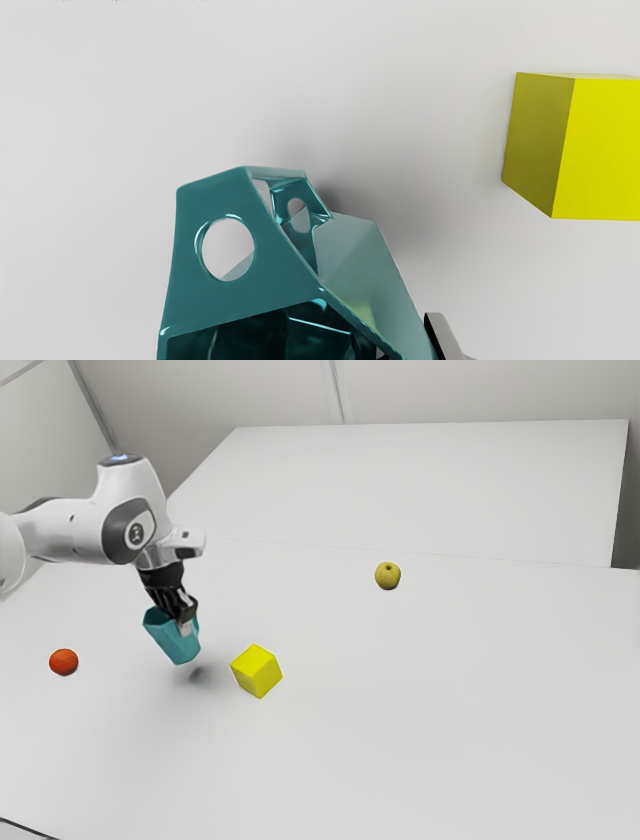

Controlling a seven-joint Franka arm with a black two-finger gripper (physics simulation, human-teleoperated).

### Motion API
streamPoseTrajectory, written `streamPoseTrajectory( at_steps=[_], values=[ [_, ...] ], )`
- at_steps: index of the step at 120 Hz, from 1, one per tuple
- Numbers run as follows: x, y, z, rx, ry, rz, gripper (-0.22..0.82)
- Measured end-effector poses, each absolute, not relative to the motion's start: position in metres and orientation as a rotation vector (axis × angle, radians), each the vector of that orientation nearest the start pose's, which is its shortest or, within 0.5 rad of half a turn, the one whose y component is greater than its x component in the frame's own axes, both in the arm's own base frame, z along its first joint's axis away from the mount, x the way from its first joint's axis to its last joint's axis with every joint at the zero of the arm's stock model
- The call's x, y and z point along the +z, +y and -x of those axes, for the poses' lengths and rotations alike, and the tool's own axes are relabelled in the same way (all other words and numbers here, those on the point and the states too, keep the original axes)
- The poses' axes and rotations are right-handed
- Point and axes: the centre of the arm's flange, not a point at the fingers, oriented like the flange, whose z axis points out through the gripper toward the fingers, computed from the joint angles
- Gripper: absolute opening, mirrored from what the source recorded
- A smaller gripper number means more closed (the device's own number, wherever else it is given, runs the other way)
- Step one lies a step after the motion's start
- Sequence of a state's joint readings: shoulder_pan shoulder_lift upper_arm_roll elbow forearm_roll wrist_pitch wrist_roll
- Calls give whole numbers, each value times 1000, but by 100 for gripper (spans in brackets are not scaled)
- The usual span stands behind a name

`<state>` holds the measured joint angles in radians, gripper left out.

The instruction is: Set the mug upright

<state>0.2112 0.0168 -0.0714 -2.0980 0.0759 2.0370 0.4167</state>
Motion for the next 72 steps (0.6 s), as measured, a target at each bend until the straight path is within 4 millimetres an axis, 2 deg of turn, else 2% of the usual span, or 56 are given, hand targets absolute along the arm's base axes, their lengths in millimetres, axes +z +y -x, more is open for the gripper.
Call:
streamPoseTrajectory(
  at_steps=[44,72],
  values=[
    [385,56,-532,-22,414,3008,-15],
    [377,45,-536,-65,378,3010,-15]
  ],
)
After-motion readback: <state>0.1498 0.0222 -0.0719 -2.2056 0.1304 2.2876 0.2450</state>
